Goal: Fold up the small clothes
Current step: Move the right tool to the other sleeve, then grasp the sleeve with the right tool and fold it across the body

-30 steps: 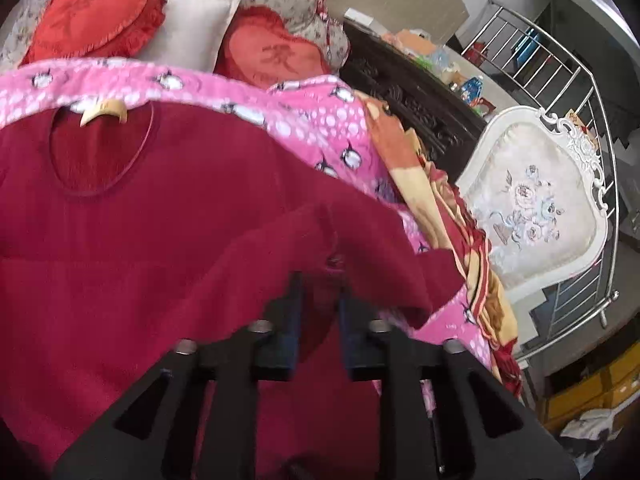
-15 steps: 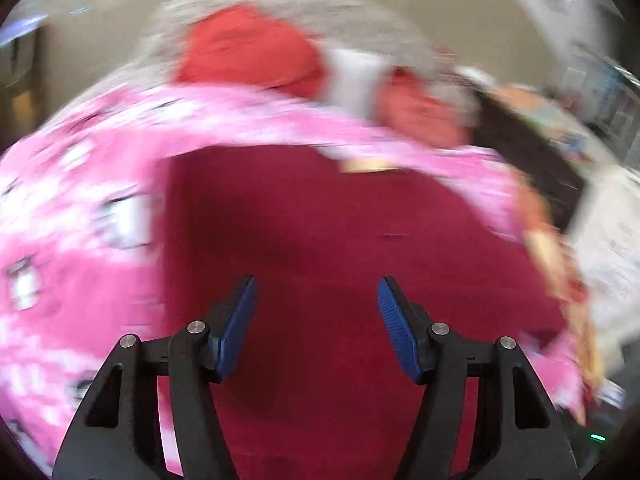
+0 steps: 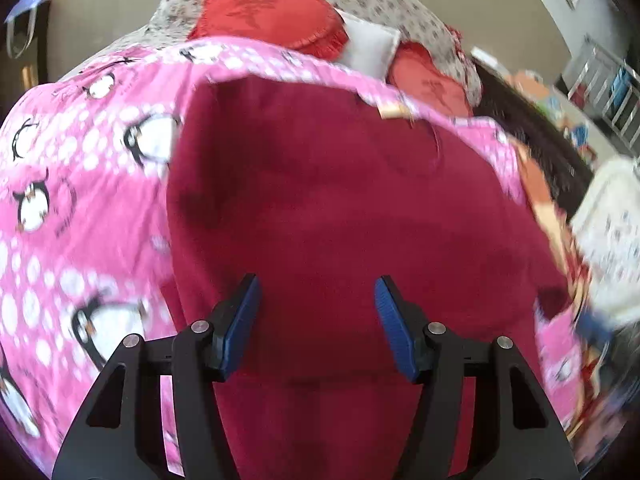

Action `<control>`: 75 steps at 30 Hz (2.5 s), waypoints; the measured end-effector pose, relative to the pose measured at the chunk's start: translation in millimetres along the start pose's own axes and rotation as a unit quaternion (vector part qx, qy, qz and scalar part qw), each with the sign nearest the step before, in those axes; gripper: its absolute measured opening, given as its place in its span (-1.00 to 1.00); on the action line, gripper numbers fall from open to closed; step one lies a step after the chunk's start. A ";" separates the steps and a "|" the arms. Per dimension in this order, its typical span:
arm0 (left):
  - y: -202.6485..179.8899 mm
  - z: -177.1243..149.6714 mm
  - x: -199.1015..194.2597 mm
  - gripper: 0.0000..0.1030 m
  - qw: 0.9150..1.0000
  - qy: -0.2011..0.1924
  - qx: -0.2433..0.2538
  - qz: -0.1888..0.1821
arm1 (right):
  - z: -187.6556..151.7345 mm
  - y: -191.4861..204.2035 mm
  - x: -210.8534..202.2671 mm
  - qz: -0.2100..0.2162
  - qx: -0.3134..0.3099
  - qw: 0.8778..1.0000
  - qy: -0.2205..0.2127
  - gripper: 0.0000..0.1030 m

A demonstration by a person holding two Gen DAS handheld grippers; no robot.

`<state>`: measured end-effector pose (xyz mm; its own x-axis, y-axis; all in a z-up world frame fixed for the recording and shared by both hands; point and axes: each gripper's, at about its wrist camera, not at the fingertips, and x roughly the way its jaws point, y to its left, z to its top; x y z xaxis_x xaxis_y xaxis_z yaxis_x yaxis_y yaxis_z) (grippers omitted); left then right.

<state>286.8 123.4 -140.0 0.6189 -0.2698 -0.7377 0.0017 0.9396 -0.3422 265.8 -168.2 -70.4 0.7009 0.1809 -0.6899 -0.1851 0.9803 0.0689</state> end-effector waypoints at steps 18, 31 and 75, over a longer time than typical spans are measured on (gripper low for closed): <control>-14.7 -16.2 -17.2 0.25 1.000 -0.024 0.004 0.015 | -18.7 20.7 94.5 0.051 -0.089 0.994 0.031 0.64; -50.3 -51.4 7.2 0.58 0.992 -0.009 0.113 0.045 | -40.8 -231.9 -24.1 -0.103 0.161 0.977 -0.095 0.39; -5.1 -72.5 -74.4 0.61 0.998 -0.039 0.029 0.041 | 97.3 132.5 78.2 0.278 -0.042 0.958 -0.050 -0.89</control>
<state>183.7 123.5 -125.6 0.6779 -0.1772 -0.7135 -0.0073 0.9688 -0.2476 363.1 -16.5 -45.1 0.5388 0.6848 -0.4906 -0.6011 0.7206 0.3457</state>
